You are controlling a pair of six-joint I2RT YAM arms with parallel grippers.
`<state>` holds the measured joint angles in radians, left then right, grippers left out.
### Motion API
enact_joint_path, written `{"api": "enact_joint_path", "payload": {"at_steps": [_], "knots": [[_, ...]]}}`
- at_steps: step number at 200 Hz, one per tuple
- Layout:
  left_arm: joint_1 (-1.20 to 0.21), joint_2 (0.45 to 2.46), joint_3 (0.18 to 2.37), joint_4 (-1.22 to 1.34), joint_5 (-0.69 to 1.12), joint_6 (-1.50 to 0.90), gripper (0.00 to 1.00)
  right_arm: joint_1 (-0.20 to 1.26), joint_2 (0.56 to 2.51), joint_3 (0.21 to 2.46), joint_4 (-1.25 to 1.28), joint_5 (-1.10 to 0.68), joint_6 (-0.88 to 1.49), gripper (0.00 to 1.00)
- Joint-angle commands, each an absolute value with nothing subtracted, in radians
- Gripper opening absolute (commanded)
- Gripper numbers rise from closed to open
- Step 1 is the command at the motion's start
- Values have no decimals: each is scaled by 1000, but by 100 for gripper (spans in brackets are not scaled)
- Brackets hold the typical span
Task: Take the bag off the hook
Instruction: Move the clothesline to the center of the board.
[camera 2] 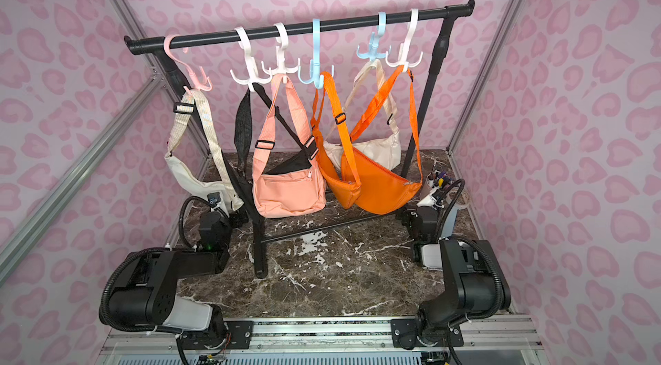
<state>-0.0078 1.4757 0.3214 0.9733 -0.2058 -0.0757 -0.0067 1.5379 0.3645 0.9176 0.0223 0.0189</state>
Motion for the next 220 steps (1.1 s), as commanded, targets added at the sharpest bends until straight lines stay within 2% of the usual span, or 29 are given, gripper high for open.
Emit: {"api": "enact_joint_path", "payload": {"at_steps": [1,184,200,220], "knots": [[-8,1475,323,996,-204,-68,97,-5,1537,358,934,27,12,100],[-7,1472,321,998,-203,-68,96,-8,1537,360,930,24,18,100],[-7,1469,316,1006,-202,-67,100,-9,1529,345,950,19,18,90],[-18,1420,388,816,-160,-36,95,-6,1478,314,975,23,14,85]]}}
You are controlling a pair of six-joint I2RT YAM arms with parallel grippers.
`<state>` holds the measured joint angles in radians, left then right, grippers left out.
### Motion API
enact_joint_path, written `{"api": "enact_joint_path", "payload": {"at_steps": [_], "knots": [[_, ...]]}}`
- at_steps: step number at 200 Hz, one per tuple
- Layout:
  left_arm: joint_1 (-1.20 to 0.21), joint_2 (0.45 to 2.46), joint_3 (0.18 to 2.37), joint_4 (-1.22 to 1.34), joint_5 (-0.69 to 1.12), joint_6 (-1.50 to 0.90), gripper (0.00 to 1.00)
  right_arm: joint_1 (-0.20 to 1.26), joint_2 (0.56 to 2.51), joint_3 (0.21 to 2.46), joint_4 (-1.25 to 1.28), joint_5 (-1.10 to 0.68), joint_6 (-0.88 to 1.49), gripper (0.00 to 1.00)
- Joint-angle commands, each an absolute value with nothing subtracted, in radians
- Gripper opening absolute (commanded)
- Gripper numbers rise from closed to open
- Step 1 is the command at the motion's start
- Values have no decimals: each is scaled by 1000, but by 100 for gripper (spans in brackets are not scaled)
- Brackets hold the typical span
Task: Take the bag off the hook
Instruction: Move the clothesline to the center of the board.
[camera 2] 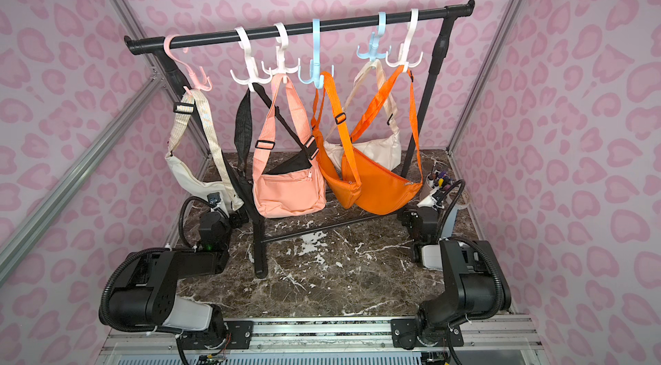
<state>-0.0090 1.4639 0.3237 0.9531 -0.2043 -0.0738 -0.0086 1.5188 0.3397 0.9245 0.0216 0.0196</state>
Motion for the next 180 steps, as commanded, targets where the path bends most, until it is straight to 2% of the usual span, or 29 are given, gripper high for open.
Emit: {"api": "enact_joint_path", "payload": {"at_steps": [1,15,25,66,90,123,149,180], "knots": [[-20,1416,399,797,-161,-36,95,-5,1474,313,975,25,14,84],[-25,1377,521,559,-163,-58,91,7,1402,295,940,78,16,85],[-27,1363,562,478,-134,-60,87,17,1345,291,894,115,23,84],[-63,1240,494,497,-123,-70,86,31,1176,339,673,180,80,83],[-100,1191,499,417,-159,-95,86,30,1132,427,423,244,189,84],[-136,1142,506,268,-235,-194,86,32,1076,501,131,236,349,89],[-137,1064,487,137,-247,-324,86,32,1005,515,-3,235,406,88],[-149,947,423,83,-169,-437,86,32,910,525,-78,278,390,87]]}}
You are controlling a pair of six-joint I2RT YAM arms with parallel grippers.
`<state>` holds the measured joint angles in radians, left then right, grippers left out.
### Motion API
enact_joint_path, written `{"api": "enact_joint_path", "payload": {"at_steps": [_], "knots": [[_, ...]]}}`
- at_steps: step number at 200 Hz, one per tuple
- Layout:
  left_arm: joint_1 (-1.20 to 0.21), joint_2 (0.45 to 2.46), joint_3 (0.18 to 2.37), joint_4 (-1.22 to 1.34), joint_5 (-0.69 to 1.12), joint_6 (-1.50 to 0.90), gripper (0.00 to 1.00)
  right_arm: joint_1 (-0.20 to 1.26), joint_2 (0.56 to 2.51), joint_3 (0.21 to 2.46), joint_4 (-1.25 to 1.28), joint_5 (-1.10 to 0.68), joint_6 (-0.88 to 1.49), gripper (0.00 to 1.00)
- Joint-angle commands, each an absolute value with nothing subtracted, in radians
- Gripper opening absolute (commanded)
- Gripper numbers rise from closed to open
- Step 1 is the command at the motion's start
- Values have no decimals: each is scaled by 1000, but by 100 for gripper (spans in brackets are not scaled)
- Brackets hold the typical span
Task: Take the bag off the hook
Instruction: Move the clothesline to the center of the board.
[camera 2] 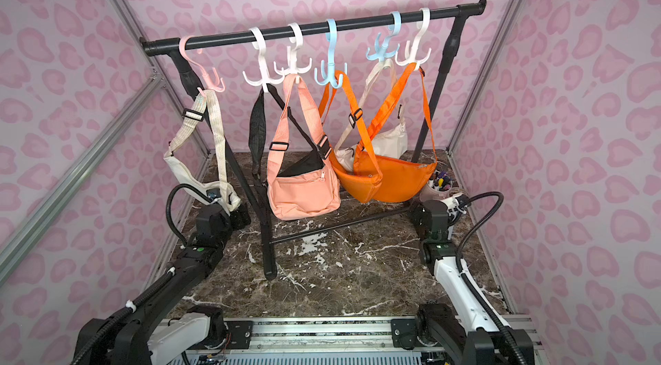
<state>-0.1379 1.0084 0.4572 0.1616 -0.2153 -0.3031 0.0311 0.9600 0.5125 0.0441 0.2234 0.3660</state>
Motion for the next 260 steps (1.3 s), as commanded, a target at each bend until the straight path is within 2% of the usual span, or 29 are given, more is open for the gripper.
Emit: {"api": "enact_joint_path", "payload": {"at_steps": [1,45,96,173,225,255,260], "knots": [[-149,943,419,83,-166,-442,86,32,907,526,-81,279,390,87],[-236,814,336,19,-134,-538,86,31,796,575,-156,275,379,86],[-306,686,248,-7,-108,-628,85,34,761,679,-187,238,351,85],[-426,557,188,-88,-69,-687,87,43,853,881,-141,166,274,86],[-461,490,188,-236,-82,-748,89,49,925,946,-91,107,279,86],[-465,497,210,-300,-22,-771,100,50,949,967,-72,90,276,87],[-468,499,212,-306,-5,-772,98,51,950,968,-68,90,276,87]]}}
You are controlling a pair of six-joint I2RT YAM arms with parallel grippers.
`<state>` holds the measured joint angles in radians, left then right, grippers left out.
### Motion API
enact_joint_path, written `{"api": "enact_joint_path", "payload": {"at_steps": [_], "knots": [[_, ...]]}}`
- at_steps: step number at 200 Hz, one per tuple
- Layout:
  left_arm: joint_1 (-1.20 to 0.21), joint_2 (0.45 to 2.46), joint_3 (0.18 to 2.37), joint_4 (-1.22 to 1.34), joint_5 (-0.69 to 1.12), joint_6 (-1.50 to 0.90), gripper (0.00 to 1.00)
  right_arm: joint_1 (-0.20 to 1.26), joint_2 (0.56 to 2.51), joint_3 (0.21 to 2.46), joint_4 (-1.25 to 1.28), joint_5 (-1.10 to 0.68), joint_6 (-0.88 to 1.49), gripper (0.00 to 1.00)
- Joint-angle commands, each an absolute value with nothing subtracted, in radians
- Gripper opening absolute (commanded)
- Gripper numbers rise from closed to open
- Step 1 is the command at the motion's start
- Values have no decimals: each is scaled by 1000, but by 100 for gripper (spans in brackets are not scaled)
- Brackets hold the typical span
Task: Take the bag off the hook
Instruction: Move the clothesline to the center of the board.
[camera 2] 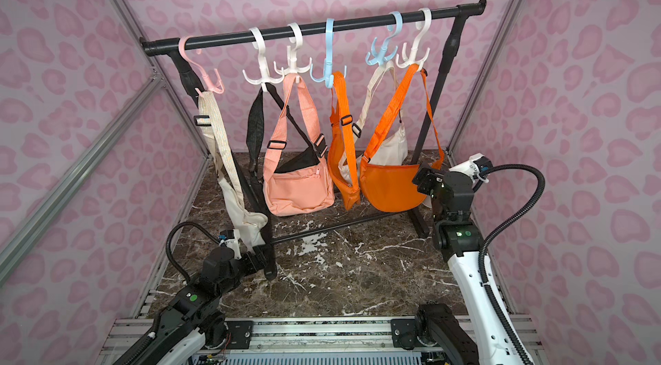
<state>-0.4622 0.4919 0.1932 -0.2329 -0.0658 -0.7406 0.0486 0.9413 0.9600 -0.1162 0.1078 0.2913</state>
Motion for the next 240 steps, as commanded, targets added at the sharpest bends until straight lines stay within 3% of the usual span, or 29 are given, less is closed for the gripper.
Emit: {"api": "enact_joint_path", "payload": {"at_steps": [1,43,94,131,171,211,240], "knots": [[-468,499,213,-307,-2,-771,98,51,950,969,-67,90,276,87],[-491,446,265,-425,42,-763,100,48,954,987,-59,99,255,87],[-505,218,273,-484,39,-813,85,-23,1043,1129,-133,-22,282,78],[-508,117,318,-535,-60,-807,76,-125,1110,1199,-144,-137,346,69],[-508,252,477,-502,-155,-712,58,-219,1209,1263,-143,-280,363,60],[-508,471,667,-444,-199,-593,56,-274,1321,1338,-167,-437,336,46],[-508,549,740,-406,-208,-538,53,-289,1366,1401,-203,-429,292,46]]}}
